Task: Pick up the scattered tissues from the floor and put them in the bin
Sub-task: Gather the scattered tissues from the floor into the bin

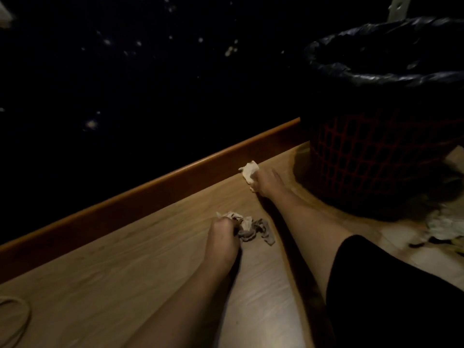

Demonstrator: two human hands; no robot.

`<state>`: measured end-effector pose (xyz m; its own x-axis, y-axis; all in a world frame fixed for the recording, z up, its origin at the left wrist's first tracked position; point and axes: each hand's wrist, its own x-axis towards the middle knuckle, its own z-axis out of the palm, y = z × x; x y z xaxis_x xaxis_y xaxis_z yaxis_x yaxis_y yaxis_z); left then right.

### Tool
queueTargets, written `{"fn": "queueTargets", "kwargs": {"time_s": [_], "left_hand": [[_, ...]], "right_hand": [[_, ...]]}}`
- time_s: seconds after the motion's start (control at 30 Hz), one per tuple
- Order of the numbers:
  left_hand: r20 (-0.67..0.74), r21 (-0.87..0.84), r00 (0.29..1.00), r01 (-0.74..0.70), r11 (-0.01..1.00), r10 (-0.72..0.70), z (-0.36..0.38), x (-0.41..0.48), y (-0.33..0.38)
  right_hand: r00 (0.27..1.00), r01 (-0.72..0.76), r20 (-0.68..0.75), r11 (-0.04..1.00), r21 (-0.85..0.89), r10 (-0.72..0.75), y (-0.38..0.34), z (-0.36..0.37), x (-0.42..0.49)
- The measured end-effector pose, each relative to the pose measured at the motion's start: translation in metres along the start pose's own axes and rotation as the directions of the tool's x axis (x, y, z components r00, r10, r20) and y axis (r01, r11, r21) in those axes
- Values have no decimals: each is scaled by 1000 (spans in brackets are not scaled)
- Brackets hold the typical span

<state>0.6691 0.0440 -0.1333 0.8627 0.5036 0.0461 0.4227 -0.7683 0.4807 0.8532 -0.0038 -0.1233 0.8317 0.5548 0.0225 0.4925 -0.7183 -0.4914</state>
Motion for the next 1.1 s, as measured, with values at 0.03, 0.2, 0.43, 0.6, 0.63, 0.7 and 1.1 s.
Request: {"fn": "queueTargets", "kwargs": {"time_s": [0.03, 0.2, 0.43, 0.6, 0.63, 0.7, 1.1], "left_hand": [[-12, -4, 1000, -18, 1000, 18, 0, -1, -3], [-61, -14, 997, -49, 999, 48, 1, -3, -13], [-3, -138, 999, -51, 989, 51, -42, -5, 0], [-339, -171, 908, -317, 933, 246, -115, 28, 73], [-386, -187, 882, -363, 913, 271, -133, 37, 96], [-447, -241, 841, -440, 865, 304, -166, 52, 146], [20, -173, 892, -442, 880, 451, -148, 77, 334]], "right_hand": [[999, 32, -23, 998, -56, -33, 3, 8, -3], [976, 98, -186, 993, -66, -109, 6, 31, -35], [979, 171, -107, 985, -16, -172, 22, -14, -95], [814, 448, -396, 893, -37, -425, -19, -144, -124], [768, 482, -440, 873, -80, -465, -30, -176, -123], [711, 476, -515, 867, -151, -480, -45, -235, -117], [936, -66, -343, 997, 32, 73, 53, -340, -133]]}}
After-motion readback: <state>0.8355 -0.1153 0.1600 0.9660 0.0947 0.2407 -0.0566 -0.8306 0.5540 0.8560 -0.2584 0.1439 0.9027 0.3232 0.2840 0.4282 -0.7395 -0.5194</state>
